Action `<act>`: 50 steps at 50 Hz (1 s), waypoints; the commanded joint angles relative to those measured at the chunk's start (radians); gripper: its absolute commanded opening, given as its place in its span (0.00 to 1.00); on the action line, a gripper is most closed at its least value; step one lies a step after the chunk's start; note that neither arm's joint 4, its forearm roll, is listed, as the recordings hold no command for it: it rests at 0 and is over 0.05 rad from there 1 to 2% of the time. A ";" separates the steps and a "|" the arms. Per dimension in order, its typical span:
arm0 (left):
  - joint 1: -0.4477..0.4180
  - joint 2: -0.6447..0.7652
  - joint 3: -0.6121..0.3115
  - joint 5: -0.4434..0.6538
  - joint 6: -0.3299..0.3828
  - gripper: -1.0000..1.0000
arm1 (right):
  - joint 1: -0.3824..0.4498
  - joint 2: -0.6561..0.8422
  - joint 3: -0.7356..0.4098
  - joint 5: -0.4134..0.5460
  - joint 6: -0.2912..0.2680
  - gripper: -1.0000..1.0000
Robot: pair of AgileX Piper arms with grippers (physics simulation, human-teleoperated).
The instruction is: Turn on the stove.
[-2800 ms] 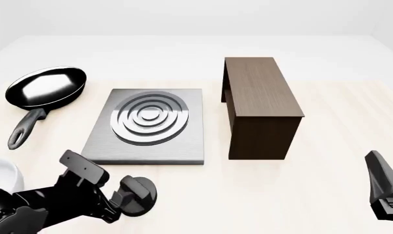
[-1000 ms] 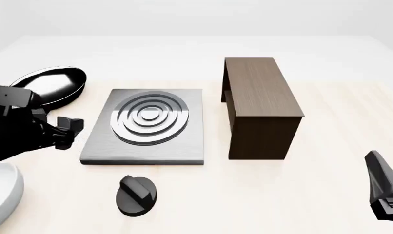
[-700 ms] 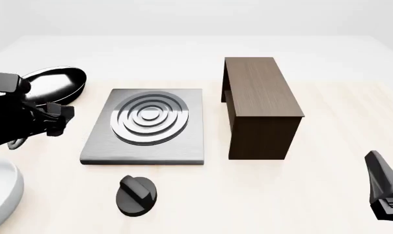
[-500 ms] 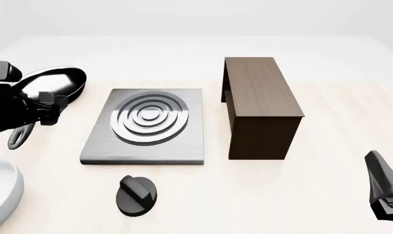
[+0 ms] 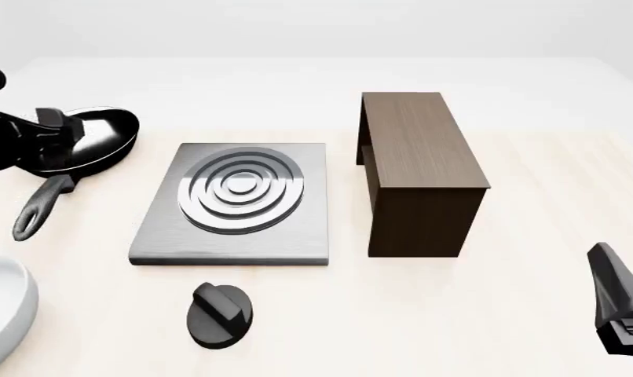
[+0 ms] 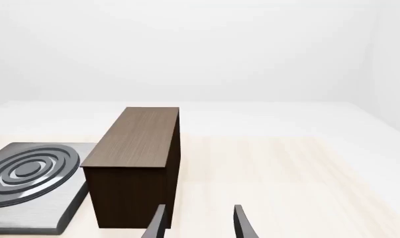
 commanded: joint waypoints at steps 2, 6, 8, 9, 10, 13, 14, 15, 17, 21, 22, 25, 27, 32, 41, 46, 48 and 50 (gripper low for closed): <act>0.031 0.001 0.045 -0.062 0.010 1.00 | 0.001 -0.001 0.001 0.000 0.000 1.00; 0.032 -0.005 0.039 -0.055 0.009 1.00 | 0.001 -0.001 0.001 0.000 0.000 1.00; 0.035 -0.002 0.035 -0.055 0.008 1.00 | 0.001 -0.001 0.001 0.000 0.000 1.00; 0.038 0.002 0.032 -0.057 0.009 1.00 | 0.001 -0.001 0.001 0.000 0.000 1.00; 0.040 0.006 0.030 -0.059 0.009 1.00 | 0.001 -0.001 0.001 0.000 0.000 1.00; 0.045 0.007 0.029 -0.063 0.011 1.00 | 0.001 -0.001 0.001 0.000 0.000 1.00; 0.047 0.008 0.029 -0.063 0.012 1.00 | 0.001 -0.001 0.001 0.000 0.000 1.00; 0.051 0.002 0.030 -0.064 0.015 1.00 | 0.001 -0.001 0.001 0.000 0.000 1.00; 0.051 -0.002 0.029 -0.063 0.016 1.00 | 0.001 -0.001 0.001 0.000 0.000 1.00; 0.055 0.003 0.023 -0.062 0.013 1.00 | 0.001 -0.001 0.001 0.000 0.000 1.00; 0.056 0.004 0.022 -0.062 0.013 1.00 | 0.001 0.000 0.001 0.000 -0.001 1.00; 0.059 0.008 0.014 -0.059 0.010 1.00 | 0.001 -0.001 0.001 0.000 0.000 1.00; 0.058 0.007 0.011 -0.056 0.007 1.00 | 0.001 -0.001 0.001 0.000 0.000 1.00; 0.061 0.009 0.005 -0.057 0.008 1.00 | 0.001 -0.001 0.001 0.000 0.000 1.00; 0.074 0.014 -0.037 -0.033 -0.003 1.00 | 0.001 -0.001 0.001 0.000 0.000 1.00; 0.078 0.022 -0.047 -0.032 -0.009 1.00 | 0.001 -0.001 0.001 0.000 0.000 1.00; 0.080 0.026 -0.054 -0.028 -0.013 1.00 | 0.001 -0.001 0.001 0.000 0.000 1.00; 0.081 0.023 -0.058 -0.025 -0.013 1.00 | 0.001 -0.001 0.001 0.000 0.000 1.00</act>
